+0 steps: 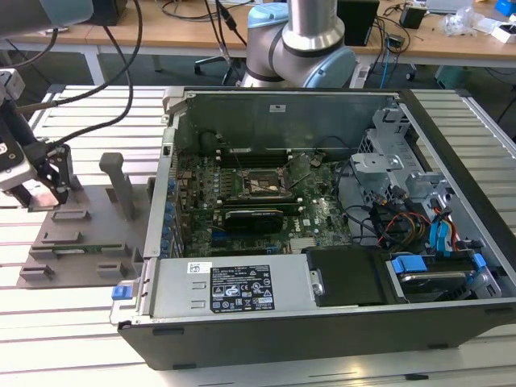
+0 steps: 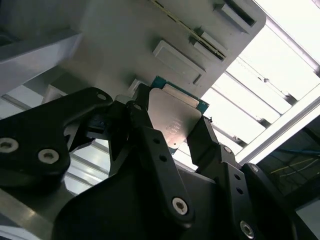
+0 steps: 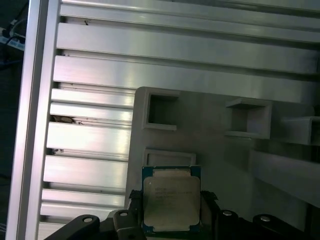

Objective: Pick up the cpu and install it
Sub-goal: 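Pick up the cpu and move it towards the insertion slot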

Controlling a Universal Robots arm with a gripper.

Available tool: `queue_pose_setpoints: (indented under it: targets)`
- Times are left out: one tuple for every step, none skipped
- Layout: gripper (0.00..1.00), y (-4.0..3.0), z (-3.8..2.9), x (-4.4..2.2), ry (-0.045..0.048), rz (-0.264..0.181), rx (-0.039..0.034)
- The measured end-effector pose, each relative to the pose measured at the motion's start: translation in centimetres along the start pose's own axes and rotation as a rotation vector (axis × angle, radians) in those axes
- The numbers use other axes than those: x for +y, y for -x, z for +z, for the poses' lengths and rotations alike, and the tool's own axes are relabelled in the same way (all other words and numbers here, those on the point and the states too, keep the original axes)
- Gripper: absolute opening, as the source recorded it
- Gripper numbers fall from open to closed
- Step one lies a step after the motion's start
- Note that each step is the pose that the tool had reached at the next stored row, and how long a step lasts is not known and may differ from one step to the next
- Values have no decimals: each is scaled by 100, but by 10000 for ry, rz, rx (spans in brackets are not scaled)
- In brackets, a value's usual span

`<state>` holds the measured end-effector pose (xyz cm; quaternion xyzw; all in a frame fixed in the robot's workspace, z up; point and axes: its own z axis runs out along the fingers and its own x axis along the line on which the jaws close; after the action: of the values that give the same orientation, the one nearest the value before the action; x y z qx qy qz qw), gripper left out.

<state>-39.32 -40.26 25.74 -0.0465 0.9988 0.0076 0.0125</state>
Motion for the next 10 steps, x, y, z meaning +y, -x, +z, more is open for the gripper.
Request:
queue_pose_setpoints:
  targets:
    - [55, 0, -16, 0, 0, 0, 0]
    - [55, 1, -41, 1, 0, 0, 1]
    - [55, 1, -64, 1, 0, 0, 0]
    - [55, 2, -77, 1, 0, 0, 0]
    - [55, 2, -88, 1, 0, 1, 0]
    - [55, 3, -113, 2, 0, 0, 0]
    - [55, 3, -130, 2, 0, 1, 0]
    - [55, 4, -149, 2, 0, 0, 0]
    - [55, 4, -171, 3, 0, 0, 0]
    - [55, 5, -190, 3, 0, 0, 0]
